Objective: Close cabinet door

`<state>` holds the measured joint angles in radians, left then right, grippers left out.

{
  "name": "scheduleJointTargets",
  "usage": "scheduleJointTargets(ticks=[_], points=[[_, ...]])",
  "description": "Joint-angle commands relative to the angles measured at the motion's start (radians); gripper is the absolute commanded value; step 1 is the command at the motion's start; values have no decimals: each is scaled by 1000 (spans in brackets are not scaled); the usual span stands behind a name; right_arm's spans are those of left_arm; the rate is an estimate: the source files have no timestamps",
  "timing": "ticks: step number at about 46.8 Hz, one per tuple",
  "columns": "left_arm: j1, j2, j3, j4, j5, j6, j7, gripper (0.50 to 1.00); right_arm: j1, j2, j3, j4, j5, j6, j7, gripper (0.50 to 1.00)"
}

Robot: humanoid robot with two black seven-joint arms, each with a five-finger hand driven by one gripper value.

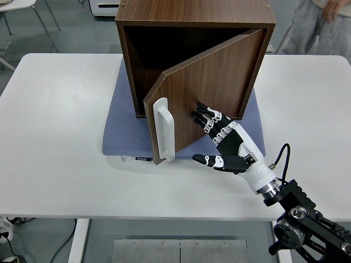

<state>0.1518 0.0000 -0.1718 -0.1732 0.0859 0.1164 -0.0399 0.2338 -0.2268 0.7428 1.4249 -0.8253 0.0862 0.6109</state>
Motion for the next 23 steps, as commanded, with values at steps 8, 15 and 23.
scheduleJointTargets(ticks=[8, 15, 23], points=[[0, 0, 0, 0, 0, 0, 0, 1000, 35, 29, -2, -37, 3, -23, 0, 1000], [0, 0, 0, 0, 0, 0, 0, 1000, 59, 37, -19, -47, 3, -23, 0, 1000], [0, 0, 0, 1, 0, 0, 0, 1000, 87, 64, -58, -55, 2, -29, 0, 1000]])
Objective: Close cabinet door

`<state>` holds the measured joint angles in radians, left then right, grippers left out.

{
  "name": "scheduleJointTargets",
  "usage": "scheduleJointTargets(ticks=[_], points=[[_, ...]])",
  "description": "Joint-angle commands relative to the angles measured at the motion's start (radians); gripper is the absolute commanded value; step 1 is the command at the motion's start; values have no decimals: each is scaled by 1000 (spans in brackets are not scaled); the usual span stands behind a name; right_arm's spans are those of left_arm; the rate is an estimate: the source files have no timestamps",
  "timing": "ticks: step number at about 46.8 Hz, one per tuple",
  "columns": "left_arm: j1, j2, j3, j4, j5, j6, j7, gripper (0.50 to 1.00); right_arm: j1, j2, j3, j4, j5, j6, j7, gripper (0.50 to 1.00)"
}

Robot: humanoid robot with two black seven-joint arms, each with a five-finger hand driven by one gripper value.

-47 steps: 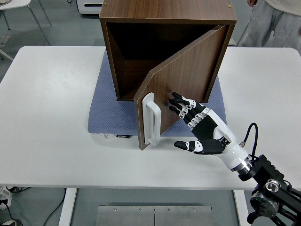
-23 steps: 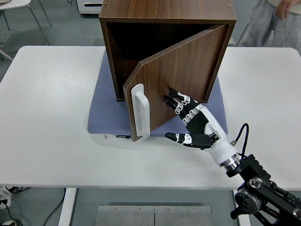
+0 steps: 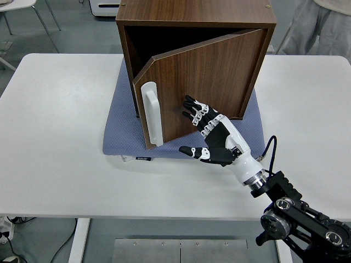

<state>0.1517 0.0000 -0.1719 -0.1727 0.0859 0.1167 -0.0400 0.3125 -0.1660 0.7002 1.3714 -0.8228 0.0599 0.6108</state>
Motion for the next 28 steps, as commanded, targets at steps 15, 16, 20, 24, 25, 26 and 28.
scheduleJointTargets(ticks=[15, 16, 20, 24, 25, 26, 28], points=[[0, 0, 0, 1, 0, 0, 0, 1000, 71, 17, -67, -41, -1, -19, 0, 1000], [0, 0, 0, 1, 0, 0, 0, 1000, 71, 17, -67, -41, -1, -19, 0, 1000], [0, 0, 0, -1, 0, 0, 0, 1000, 100, 25, -94, -69, -1, -19, 0, 1000], [0, 0, 0, 1, 0, 0, 0, 1000, 131, 26, -120, -81, -1, -19, 0, 1000], [0, 0, 0, 1, 0, 0, 0, 1000, 135, 26, -123, -83, -1, -19, 0, 1000], [0, 0, 0, -1, 0, 0, 0, 1000, 138, 25, -125, -84, -1, -20, 0, 1000], [0, 0, 0, 1, 0, 0, 0, 1000, 143, 26, -125, -87, 1, -20, 0, 1000]])
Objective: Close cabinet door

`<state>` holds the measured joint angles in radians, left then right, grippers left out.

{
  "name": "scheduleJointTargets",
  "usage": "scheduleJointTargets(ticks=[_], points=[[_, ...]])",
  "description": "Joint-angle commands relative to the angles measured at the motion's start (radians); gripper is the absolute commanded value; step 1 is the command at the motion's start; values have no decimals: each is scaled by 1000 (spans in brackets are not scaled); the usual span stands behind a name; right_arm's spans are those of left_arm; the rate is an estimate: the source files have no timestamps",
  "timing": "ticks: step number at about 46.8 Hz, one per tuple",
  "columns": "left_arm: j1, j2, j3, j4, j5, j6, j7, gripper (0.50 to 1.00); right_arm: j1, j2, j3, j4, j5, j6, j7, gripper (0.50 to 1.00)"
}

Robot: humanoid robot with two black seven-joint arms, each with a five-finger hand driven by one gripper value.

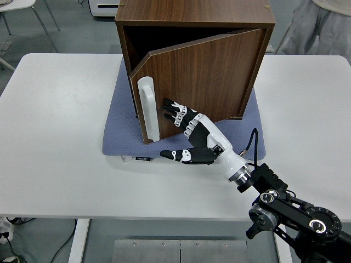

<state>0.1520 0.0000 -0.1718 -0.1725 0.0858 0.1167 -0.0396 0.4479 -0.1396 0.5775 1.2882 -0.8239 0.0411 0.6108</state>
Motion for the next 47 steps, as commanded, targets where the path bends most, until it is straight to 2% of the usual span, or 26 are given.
scheduleJointTargets(ticks=[1, 33, 47], points=[[0, 0, 0, 1, 0, 0, 0, 1000, 11, -2, -2, -7, 2, -1, 0, 1000], [0, 0, 0, -1, 0, 0, 0, 1000, 94, 0, -2, -76, 46, 0, 0, 1000], [0, 0, 0, -1, 0, 0, 0, 1000, 107, 49, 1, -119, 58, 0, 0, 1000]])
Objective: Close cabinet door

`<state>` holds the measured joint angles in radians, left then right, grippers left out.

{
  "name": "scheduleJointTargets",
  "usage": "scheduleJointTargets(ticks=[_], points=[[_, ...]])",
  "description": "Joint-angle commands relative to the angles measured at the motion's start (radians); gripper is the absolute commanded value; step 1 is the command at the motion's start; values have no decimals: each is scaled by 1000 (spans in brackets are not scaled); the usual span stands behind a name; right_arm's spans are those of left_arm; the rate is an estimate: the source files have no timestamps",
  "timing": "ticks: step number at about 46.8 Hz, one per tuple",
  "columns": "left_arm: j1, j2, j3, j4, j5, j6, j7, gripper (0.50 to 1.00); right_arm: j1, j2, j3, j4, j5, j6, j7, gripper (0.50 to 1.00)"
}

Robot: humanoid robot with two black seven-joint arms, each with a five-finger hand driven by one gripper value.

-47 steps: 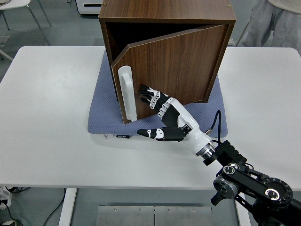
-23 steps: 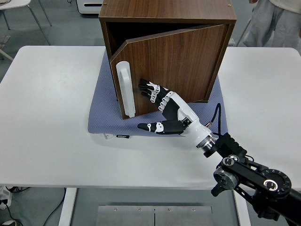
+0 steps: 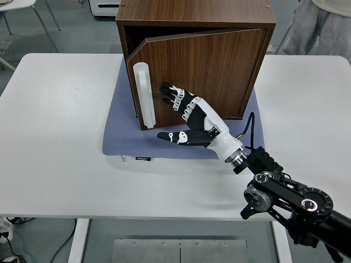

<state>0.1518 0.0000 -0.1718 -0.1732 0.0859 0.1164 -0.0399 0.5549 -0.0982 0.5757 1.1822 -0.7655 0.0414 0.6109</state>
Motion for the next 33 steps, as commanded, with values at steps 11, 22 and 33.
scheduleJointTargets(ticks=[11, 22, 33], points=[[0, 0, 0, 0, 0, 0, 0, 1000, 6, 34, 9, -85, 8, 0, 0, 1000], [0, 0, 0, 1, 0, 0, 0, 1000, 34, 35, 24, -96, 44, -14, 0, 1000], [0, 0, 0, 1, 0, 0, 0, 1000, 74, 35, 27, -121, 98, -29, 0, 1000]])
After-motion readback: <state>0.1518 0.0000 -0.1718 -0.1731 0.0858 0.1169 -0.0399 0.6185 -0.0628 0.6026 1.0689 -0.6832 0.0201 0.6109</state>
